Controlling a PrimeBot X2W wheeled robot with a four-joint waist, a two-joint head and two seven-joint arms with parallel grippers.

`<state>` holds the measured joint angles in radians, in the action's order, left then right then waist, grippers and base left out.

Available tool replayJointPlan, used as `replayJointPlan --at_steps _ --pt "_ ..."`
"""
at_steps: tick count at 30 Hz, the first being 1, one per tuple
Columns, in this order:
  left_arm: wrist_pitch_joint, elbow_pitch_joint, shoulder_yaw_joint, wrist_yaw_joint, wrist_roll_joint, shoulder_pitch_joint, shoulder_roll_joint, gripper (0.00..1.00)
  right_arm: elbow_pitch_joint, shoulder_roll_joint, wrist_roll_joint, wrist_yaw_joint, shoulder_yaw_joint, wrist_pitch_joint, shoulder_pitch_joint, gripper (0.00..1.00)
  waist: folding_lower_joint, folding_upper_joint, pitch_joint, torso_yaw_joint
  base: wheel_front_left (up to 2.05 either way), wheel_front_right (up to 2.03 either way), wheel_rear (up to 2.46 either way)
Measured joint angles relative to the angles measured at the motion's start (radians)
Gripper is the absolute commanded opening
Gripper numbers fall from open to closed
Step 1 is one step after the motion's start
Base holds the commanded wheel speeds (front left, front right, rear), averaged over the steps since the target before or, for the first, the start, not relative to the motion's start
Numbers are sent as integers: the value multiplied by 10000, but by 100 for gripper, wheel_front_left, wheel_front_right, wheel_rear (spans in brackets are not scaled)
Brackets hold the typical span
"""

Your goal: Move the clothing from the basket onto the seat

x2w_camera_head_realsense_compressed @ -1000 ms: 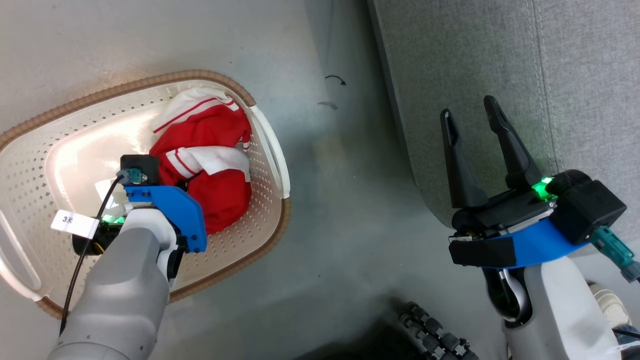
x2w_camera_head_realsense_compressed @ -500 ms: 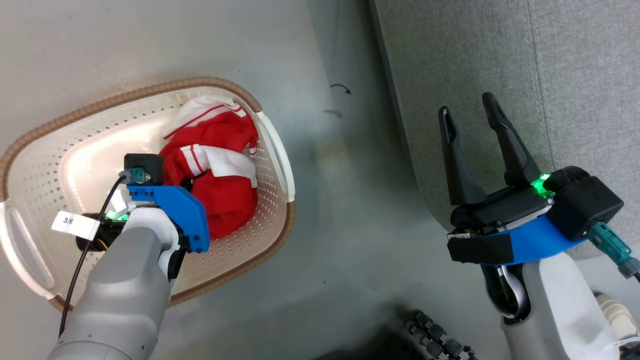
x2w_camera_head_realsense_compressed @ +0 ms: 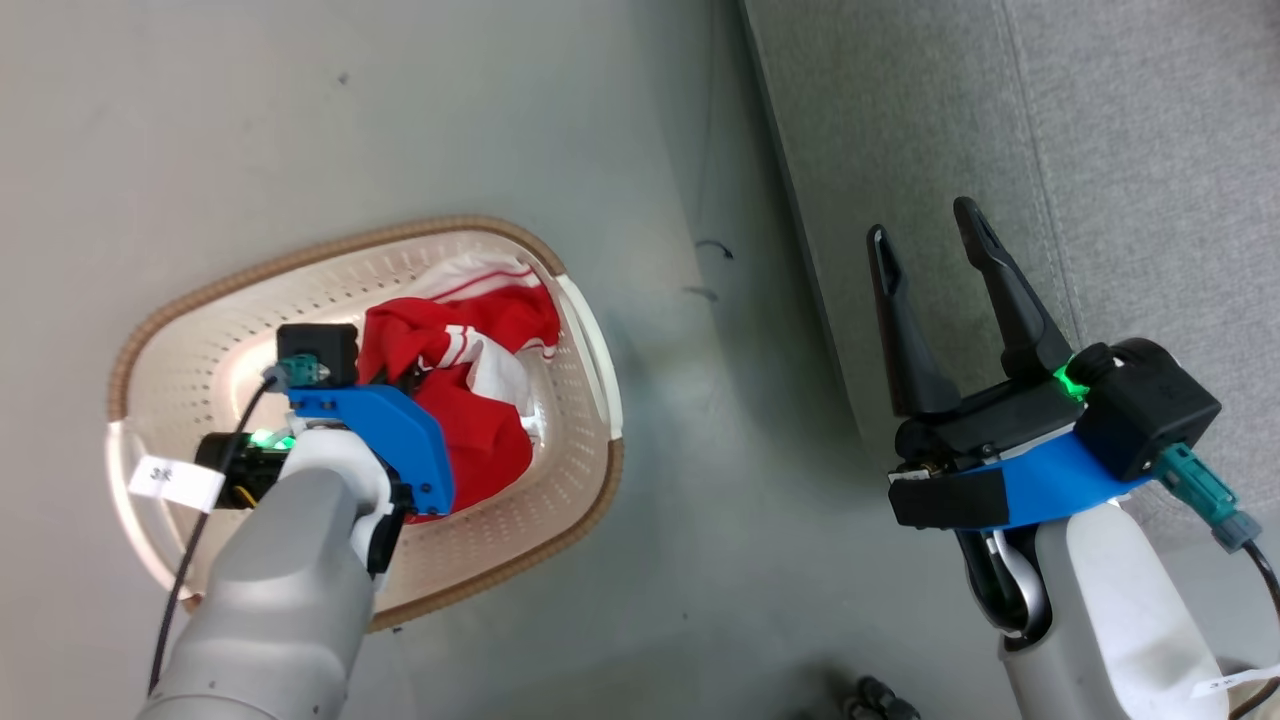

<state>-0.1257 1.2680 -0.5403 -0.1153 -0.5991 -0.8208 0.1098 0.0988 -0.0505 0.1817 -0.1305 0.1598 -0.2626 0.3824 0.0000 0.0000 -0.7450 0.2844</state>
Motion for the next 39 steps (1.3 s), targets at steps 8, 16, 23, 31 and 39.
replayJointPlan --at_steps 8,16,23,31,39 --pt "-965 -650 -612 -104 21 587 -301 0 408 2 -232 0 -6 0 -143 100 0 0 1325 -431 0 0 0" --pt "-1279 -1950 -1415 -105 -374 1379 -443 0 777 6 -405 0 -35 132 -561 100 -2 1 2895 -923 0 0 0" --pt "-1338 -2872 -1910 -107 -660 1730 -322 0 932 6 -385 0 -8 336 -1044 100 -3 1 4272 -1332 0 0 0" --pt "-1358 -3764 -2522 -136 -809 1649 -247 0 1005 4 -303 0 -67 548 -1518 100 -3 1 5379 -1835 0 0 0" --pt "-1358 -4117 -2920 -136 -966 914 -265 0 1066 4 -211 0 48 692 -1734 100 -2 1 6021 -2211 0 0 0"
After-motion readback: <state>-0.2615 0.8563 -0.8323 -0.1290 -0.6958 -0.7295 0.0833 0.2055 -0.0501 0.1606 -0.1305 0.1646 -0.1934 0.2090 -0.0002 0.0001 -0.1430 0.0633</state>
